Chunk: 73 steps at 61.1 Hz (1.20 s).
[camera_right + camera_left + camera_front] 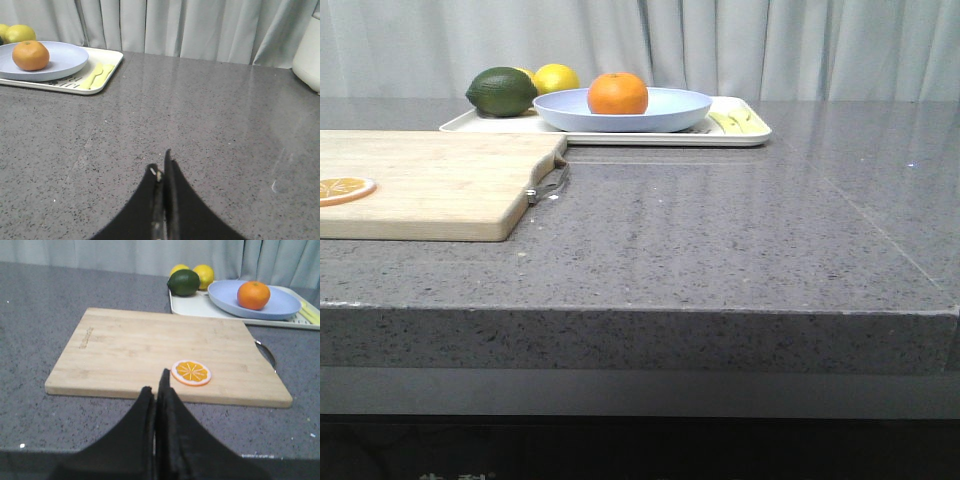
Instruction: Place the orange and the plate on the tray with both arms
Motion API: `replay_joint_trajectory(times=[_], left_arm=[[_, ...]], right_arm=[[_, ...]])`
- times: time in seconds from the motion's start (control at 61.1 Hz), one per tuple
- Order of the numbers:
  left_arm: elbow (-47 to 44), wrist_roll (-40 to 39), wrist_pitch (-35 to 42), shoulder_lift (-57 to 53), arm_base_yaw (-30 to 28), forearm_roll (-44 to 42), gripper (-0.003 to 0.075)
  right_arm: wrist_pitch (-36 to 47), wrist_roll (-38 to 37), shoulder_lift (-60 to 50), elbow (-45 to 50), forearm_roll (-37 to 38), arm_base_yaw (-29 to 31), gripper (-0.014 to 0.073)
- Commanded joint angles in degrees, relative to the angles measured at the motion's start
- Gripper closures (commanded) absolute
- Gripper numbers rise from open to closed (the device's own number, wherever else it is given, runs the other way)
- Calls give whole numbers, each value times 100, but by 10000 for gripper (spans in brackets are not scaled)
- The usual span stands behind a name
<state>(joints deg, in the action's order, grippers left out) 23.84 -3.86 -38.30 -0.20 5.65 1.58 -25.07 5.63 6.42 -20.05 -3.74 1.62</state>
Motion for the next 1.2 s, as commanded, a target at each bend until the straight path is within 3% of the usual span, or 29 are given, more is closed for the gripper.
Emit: replay_joint_trajectory(times=[0.0, 0.246, 0.491, 0.769, 1.179], left_arm=[[134, -41, 942, 20, -8, 12, 738], [-89, -41, 1534, -43, -39, -32, 738], [-1113, -41, 2249, -133, -587, 7, 738], [-2426, -41, 3361, -133, -636, 54, 738], [-2412, -41, 3126, -123, -636, 67, 738]], right_arm=[[497, 42, 69, -129, -6, 34, 704], [497, 42, 69, -129, -6, 34, 704], [497, 42, 69, -129, -6, 34, 704], [497, 42, 69, -129, -6, 34, 704], [497, 42, 69, -129, -6, 34, 704]])
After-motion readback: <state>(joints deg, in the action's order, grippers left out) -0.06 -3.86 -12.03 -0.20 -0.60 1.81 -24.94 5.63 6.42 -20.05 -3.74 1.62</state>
